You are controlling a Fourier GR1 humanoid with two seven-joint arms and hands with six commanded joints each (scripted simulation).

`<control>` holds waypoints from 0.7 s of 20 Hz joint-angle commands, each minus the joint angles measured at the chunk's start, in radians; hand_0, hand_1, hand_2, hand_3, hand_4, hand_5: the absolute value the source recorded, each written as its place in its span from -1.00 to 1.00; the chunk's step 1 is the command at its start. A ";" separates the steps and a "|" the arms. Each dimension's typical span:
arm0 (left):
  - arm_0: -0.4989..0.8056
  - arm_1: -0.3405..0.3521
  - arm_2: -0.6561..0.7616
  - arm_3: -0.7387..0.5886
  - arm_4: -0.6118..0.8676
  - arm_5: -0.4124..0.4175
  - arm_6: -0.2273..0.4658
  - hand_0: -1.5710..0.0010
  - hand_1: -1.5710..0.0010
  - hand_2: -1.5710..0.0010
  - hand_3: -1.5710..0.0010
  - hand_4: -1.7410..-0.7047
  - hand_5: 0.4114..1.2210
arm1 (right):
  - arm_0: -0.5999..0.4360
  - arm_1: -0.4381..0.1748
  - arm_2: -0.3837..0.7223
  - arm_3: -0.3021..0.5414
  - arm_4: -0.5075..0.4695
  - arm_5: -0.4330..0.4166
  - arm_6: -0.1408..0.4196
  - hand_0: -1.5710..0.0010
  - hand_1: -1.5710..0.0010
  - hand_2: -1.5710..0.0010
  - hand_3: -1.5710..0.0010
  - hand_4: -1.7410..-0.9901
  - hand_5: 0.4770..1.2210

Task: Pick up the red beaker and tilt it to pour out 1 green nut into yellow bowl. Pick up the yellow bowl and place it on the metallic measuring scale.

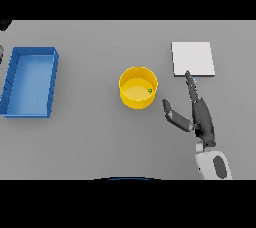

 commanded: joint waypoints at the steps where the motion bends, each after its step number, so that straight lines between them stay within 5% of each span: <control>1: 0.067 -0.005 0.004 -0.073 0.023 0.015 0.040 -1.00 -1.00 -1.00 -0.86 -1.00 1.00 | 0.013 -0.007 -0.003 -0.007 -0.006 0.006 -0.009 1.00 1.00 1.00 1.00 0.88 -0.53; 9: 0.356 -0.037 0.028 -0.422 0.087 0.121 0.142 -1.00 -1.00 -1.00 -0.92 -1.00 1.00 | 0.009 -0.016 -0.013 0.012 -0.030 0.025 -0.025 1.00 1.00 1.00 1.00 0.96 -0.54; 14: 0.453 -0.058 0.029 -0.541 0.105 0.146 0.216 -1.00 -1.00 -1.00 -0.98 -1.00 0.67 | 0.027 -0.014 -0.019 0.018 -0.032 0.017 -0.049 1.00 1.00 1.00 1.00 0.94 -0.54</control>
